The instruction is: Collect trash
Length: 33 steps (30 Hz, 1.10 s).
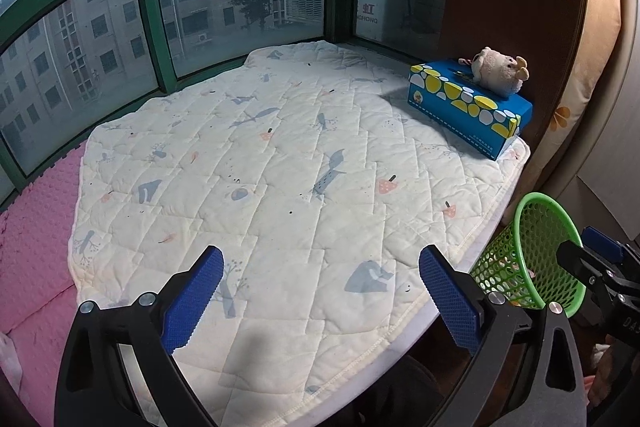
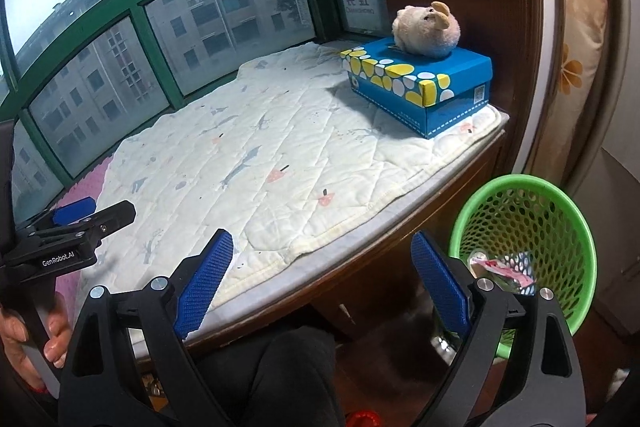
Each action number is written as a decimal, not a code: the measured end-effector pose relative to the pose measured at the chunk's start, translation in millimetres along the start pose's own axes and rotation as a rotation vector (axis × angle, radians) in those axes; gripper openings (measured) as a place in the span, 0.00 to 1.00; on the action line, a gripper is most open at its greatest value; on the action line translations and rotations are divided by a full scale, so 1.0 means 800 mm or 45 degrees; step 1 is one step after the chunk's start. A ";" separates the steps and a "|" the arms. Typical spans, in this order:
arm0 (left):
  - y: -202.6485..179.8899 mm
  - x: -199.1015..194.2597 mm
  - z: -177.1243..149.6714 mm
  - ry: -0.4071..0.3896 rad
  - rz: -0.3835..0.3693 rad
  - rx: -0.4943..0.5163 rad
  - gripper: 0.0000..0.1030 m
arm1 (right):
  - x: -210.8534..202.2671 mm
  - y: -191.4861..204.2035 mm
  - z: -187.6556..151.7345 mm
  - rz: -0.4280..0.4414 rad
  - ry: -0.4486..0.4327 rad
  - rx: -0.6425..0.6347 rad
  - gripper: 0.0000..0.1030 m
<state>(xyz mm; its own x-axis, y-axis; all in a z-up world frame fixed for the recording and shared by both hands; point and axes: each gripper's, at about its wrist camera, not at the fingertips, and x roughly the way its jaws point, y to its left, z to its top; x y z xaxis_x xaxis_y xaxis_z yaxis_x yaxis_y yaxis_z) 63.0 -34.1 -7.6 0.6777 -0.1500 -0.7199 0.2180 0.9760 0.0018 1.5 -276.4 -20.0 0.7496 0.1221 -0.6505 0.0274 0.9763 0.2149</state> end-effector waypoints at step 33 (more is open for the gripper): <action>0.027 -0.015 -0.018 0.000 0.137 -0.038 0.93 | 0.001 0.023 -0.005 0.024 0.003 -0.060 0.91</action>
<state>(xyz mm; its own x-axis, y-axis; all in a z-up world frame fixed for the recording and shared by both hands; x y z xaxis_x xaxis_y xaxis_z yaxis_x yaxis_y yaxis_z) 49.8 -8.9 -8.9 0.6958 -0.0443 -0.7169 0.1228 0.9907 0.0580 -0.1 -257.3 -19.4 0.7481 0.1406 -0.6485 -0.0176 0.9812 0.1924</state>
